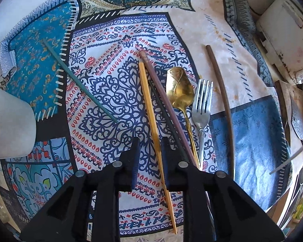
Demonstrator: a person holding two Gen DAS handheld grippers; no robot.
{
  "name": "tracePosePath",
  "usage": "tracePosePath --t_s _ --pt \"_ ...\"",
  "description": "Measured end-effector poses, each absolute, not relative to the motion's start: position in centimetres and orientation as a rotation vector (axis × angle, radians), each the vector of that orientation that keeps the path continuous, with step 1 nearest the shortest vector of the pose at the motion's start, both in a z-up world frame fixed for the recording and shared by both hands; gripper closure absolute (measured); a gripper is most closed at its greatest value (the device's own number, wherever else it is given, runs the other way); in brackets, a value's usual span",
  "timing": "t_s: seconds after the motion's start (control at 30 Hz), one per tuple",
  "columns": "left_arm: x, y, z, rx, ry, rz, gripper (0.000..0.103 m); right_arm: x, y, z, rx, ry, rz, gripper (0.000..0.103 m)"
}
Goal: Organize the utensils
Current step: 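Grasp a yellow chopstick with the left tool while the right tool holds the white rod, then carry the yellow chopstick with the left tool while the right tool carries the white rod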
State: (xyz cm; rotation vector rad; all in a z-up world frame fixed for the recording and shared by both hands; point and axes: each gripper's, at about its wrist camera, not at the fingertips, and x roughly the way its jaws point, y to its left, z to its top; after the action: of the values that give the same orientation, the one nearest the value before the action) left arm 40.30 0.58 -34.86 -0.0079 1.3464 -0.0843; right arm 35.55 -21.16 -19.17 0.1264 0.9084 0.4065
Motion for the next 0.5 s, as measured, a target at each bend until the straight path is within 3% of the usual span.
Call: tracePosePath --t_s 0.2,0.33,0.5 --pt "40.8 -0.3 -35.2 0.028 1.317 -0.049 0.086 35.6 -21.4 -19.2 0.128 0.912 0.398 0.097" --pt "41.4 -2.3 -35.6 0.096 1.277 -0.035 0.097 35.7 -21.5 -19.2 0.136 0.913 0.396 0.097" --pt "41.3 -3.3 -35.6 0.127 1.255 -0.041 0.098 35.5 -21.1 -19.2 0.135 0.911 0.397 0.097"
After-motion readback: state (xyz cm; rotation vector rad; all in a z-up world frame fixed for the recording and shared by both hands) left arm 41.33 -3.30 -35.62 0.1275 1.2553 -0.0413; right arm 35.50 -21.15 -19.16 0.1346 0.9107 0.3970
